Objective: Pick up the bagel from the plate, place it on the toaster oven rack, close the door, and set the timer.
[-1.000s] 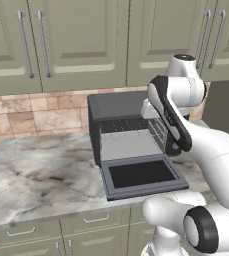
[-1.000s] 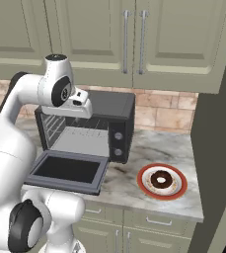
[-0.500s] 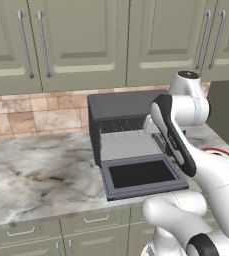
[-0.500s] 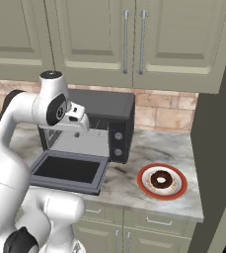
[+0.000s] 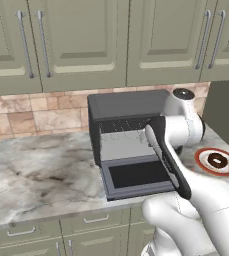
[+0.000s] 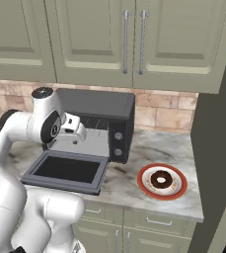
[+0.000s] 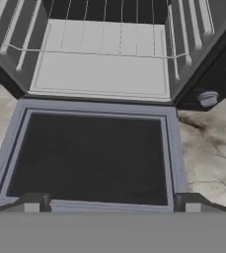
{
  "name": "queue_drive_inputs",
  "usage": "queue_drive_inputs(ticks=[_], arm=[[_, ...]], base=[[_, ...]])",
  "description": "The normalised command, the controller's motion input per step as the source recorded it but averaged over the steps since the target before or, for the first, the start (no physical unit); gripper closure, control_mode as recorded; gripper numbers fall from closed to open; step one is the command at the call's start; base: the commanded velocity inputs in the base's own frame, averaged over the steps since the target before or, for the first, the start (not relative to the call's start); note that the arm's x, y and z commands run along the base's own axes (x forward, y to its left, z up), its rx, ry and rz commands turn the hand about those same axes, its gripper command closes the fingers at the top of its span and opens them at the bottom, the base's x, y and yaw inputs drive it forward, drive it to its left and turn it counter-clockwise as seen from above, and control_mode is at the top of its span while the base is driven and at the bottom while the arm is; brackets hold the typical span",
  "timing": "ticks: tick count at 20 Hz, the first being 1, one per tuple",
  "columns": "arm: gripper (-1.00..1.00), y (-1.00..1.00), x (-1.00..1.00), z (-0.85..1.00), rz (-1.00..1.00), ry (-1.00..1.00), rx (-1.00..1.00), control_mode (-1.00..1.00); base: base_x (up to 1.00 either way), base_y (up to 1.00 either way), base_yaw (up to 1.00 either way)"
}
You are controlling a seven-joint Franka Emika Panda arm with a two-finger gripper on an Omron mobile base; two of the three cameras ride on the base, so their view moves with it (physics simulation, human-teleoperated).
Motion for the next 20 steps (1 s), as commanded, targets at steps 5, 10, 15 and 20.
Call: queue_drive_inputs(ticks=[5,10,15,20], arm=[[-1.00,0.43,0.00,-0.21,0.00,-0.05,-0.34,-1.00],[-1.00,0.37,0.02,-0.17,0.00,0.00,-0.34,-1.00],[-1.00,0.26,0.07,-0.02,0.00,0.00,-0.31,-1.00],[-1.00,0.18,0.28,0.00,0.02,0.00,-0.21,-1.00]], base=[[0.00,0.00,0.00],[0.00,0.00,0.00],[0.00,0.00,0.00],[0.00,0.00,0.00]])
